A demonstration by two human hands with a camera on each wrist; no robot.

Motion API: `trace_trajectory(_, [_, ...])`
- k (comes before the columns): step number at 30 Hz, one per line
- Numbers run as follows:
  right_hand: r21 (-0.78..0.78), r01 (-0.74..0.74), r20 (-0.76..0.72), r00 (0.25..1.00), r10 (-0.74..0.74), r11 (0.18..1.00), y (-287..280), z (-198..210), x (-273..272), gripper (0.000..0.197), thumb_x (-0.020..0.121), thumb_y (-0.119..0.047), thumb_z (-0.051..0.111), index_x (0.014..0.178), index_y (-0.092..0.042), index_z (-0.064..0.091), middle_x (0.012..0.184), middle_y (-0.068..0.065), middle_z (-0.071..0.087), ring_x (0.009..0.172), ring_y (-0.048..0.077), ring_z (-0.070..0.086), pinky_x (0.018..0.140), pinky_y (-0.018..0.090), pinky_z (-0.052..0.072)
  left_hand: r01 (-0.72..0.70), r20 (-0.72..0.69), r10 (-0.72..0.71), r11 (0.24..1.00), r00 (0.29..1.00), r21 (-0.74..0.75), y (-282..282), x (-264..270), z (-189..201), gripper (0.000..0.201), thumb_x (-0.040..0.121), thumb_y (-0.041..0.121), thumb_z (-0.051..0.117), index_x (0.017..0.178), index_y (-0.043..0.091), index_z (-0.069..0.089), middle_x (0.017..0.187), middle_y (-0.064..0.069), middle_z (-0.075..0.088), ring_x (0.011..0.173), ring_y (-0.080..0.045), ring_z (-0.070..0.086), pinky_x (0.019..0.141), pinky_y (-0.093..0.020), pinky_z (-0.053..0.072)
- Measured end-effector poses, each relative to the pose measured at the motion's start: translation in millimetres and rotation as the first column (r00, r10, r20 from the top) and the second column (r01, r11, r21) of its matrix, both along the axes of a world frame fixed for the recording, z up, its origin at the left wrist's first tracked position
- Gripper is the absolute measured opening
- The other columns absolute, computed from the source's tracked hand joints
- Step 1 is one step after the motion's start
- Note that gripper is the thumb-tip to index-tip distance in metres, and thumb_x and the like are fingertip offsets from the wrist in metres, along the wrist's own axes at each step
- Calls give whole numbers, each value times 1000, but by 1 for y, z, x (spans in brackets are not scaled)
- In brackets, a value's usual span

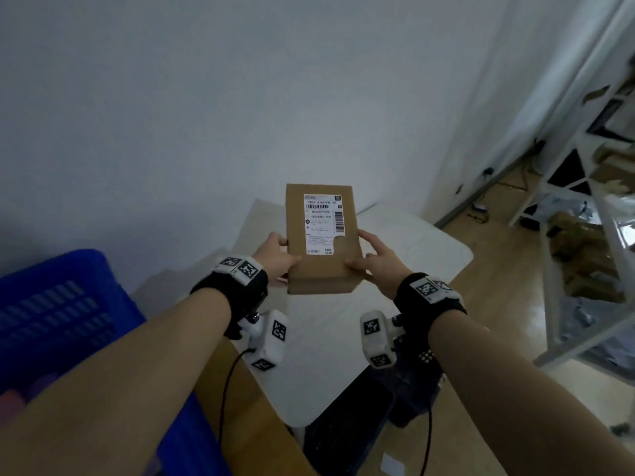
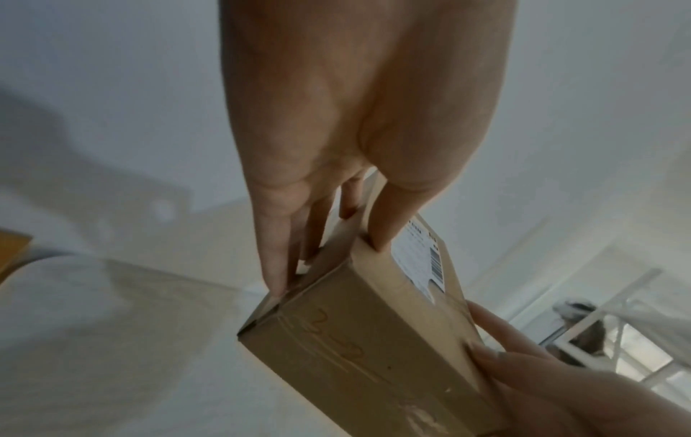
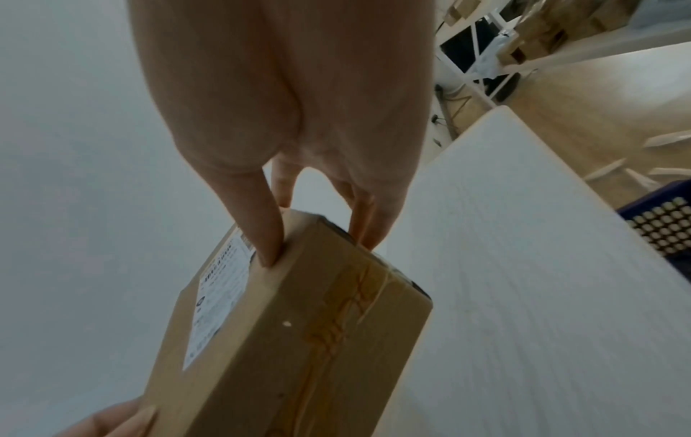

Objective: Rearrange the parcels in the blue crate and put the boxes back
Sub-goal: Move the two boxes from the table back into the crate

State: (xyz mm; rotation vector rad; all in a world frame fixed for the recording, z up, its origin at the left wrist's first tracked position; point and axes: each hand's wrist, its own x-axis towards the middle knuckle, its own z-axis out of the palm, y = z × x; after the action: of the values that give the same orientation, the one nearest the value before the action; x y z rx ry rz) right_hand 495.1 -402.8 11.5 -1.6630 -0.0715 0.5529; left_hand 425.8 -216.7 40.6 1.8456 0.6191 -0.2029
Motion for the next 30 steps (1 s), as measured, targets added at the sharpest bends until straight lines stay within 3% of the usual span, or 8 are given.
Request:
trace_trajectory(3, [74,-66,61,996,62,995,16,44,-22,68,83,6,62,139,-27,41,111,15,62,92,19,62,70,24,50,-29,93,31,999,995,-23,20,-27,38,45,93,9,56,132,9,34,127,-19,54,92,-29,57,80,-38,50])
trace_trajectory(9, [96,-174,177,972,155,980,64,105,-81,73,80,8,64,139,-30,42,113,14,66,98,17,64,74,26,50,-90,234,95,995,968,-32,72,-105,89,57,92,6,57,143,13,31,129,-20,55,94,-30,58,83,-40,50])
trace_trajectory(14, [98,-284,217,941,258,954,112,125,-142,77,80,5,64,141,-36,40,117,10,67,109,20,62,92,33,48,-149,314,157,988,936,-50,115,-188,111,60,91,4,58,144,18,35,127,-19,58,96,-30,60,83,-40,51])
trace_trajectory(19, [93,-373,242,908,342,923,164,132,-204,80,80,4,64,141,-40,36,122,10,64,118,24,56,107,44,38,-264,361,270,962,893,-68,157,-271,122,60,88,1,61,142,16,40,129,-20,58,113,-37,59,89,-53,51])
trace_trajectory(22, [96,-424,224,891,396,900,198,133,-243,87,81,4,64,149,-31,24,127,11,60,119,24,55,108,44,38,-322,332,318,946,888,-45,183,-320,125,63,86,2,64,142,14,36,129,-19,57,115,-35,58,90,-55,50])
trace_trajectory(24, [95,-455,193,881,432,885,221,130,-265,83,83,3,64,150,-20,21,127,10,59,116,23,56,106,42,40,-364,304,356,931,884,-31,198,-356,125,65,86,3,64,142,15,35,128,-18,58,105,-31,60,76,-48,55])
trace_trajectory(26, [68,-501,160,859,487,863,245,125,-286,78,83,0,66,148,-13,25,129,8,59,116,22,56,104,40,42,-402,259,397,915,880,-39,213,-390,122,69,86,3,64,145,19,31,128,-17,57,97,-31,61,64,-41,55])
trace_trajectory(30, [4,-630,116,771,626,776,291,109,-329,59,81,-1,68,135,-4,48,119,7,65,107,20,62,94,32,52,-444,179,444,895,878,-43,237,-454,113,82,86,-1,62,149,29,20,138,-16,50,95,-37,61,64,-44,54])
